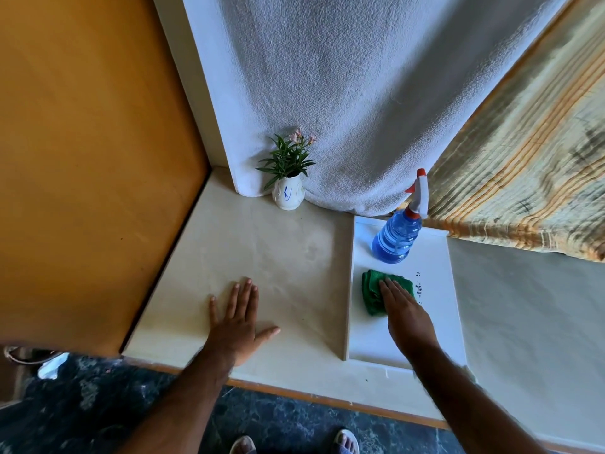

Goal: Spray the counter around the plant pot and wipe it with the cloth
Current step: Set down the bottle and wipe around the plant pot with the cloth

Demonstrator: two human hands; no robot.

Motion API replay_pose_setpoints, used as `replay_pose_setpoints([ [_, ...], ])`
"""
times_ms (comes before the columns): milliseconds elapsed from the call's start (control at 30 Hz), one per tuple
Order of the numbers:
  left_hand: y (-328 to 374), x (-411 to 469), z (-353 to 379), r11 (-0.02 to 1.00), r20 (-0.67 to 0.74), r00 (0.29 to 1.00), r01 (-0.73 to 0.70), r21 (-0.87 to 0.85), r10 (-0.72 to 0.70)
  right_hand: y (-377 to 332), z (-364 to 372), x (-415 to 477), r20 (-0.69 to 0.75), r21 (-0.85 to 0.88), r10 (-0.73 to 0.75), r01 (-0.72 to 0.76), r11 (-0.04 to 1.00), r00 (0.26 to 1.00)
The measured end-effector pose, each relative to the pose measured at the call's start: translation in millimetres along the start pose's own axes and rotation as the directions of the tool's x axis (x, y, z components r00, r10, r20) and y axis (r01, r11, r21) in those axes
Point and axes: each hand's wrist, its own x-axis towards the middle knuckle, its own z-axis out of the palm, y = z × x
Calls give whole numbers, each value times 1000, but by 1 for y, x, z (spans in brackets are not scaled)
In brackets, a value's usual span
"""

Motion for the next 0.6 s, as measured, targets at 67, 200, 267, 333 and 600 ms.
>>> replay_pose_setpoints([
  [67,0,-1,1,1000,-5,1000,-2,-4,2,-4,-8,5,-11,38,85,-84,996,996],
  [200,-1,0,3,1000,-34,999,-4,-10,3,-24,-23,17,-146,166,-2,26,986,989],
  [267,-2,1,4,1000,-50,999,-7,-14,7,-45,-27,32,-238,201,-106,156,967,965],
  [333,-3,2,5,1000,-61,998,-15,-15,14,-70,-29,56,-290,196,-209,272,942,934],
  [600,-5,3,11,999,-138,990,-33,-2,33,-144,-46,174,-250,-94,-565,561,822,786],
])
